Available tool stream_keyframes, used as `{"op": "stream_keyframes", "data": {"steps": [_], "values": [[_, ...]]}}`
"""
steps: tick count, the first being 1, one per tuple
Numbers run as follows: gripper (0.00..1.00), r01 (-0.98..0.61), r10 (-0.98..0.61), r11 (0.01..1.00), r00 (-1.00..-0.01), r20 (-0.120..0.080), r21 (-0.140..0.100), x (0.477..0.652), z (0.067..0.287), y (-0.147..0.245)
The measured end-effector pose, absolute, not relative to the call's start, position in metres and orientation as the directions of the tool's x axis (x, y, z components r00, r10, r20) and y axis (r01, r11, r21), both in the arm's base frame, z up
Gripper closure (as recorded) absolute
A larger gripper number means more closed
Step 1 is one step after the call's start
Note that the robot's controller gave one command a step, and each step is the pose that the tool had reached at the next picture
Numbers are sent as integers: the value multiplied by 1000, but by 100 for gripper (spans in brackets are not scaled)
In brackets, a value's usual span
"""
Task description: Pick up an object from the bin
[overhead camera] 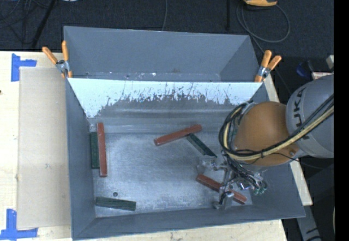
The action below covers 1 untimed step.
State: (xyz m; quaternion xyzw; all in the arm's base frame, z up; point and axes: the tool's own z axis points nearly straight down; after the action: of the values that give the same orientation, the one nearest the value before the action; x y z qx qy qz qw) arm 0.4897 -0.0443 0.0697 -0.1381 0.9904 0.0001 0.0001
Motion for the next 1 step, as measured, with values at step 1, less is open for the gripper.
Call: {"op": "stream_keyframes", "data": {"steps": [1], "values": [[100, -274, -274, 962, -962, 0, 1, 491, 69, -43]]}}
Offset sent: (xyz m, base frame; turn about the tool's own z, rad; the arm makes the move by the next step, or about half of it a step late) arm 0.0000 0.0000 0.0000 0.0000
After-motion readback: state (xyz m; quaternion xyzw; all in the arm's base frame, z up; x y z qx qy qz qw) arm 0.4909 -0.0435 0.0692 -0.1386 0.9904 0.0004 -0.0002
